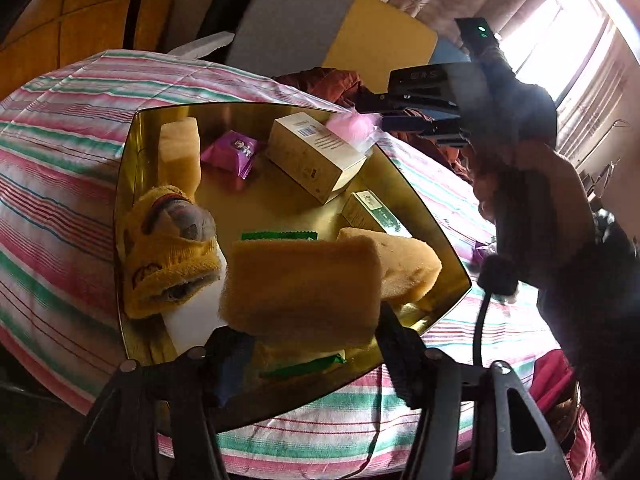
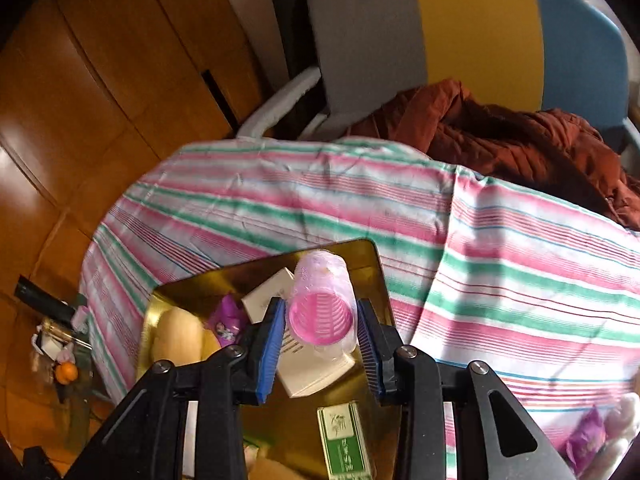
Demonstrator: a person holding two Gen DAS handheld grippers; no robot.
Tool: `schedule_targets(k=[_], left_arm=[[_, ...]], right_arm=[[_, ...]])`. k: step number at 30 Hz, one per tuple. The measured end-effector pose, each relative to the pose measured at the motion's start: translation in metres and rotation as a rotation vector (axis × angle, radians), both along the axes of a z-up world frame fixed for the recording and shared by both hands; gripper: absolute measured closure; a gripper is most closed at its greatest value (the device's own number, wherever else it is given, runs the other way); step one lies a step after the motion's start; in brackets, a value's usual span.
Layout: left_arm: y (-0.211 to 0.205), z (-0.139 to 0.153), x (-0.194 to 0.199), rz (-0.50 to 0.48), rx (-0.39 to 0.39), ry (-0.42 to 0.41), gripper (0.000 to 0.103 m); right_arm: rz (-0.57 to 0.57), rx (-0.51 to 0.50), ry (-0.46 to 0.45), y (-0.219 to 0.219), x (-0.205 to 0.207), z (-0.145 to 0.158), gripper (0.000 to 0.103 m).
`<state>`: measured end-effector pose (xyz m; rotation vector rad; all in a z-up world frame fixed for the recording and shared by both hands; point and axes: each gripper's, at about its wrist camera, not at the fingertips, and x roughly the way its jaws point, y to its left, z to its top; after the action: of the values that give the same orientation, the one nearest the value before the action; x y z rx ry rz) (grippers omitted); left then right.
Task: Organize objects
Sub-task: 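Release the sponge into the tray with the left tool while the right tool drops the roller, then withdraw both open tools from the tray toward the remaining items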
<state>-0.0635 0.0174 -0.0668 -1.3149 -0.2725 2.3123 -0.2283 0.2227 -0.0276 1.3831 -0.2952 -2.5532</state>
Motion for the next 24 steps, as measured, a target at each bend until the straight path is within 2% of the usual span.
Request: schedule_targets(k=[2, 8, 10, 12, 14, 19, 24], left_arm=[[0.0, -0.001, -0.002, 0.009, 0.012, -0.012, 0.033], [-0.001, -0.005, -0.003, 0.041, 0.009, -0.035, 0.033], [-0.002, -0.002, 0.0, 0.048, 0.007, -0.028, 0.033], [-0.003, 0.002, 0.004, 0.058, -0.001, -0.011, 0.033], [-0.005, 0.005, 0.004, 0.075, -0.008, -0.001, 0.033], [-0.01, 0.02, 0.009, 0.126, -0.06, 0.069, 0.033], [-0.011, 0.036, 0.018, 0.171, -0.127, 0.154, 0.033]], right_arm=[[0.004, -0.04, 0.0, 0.004, 0.006, -0.001, 0.059], [0.006, -0.089, 0.024, 0.018, 0.047, 0.007, 0.034], [0.01, -0.081, 0.035, 0.019, 0.067, 0.009, 0.025], [0.017, -0.056, 0.05, 0.018, 0.084, 0.01, 0.021], [0.015, -0.015, 0.07, 0.016, 0.102, 0.011, 0.011], [-0.005, 0.07, 0.109, 0.015, 0.135, 0.01, 0.0], [0.01, 0.123, 0.157, 0.01, 0.163, 0.007, 0.0]])
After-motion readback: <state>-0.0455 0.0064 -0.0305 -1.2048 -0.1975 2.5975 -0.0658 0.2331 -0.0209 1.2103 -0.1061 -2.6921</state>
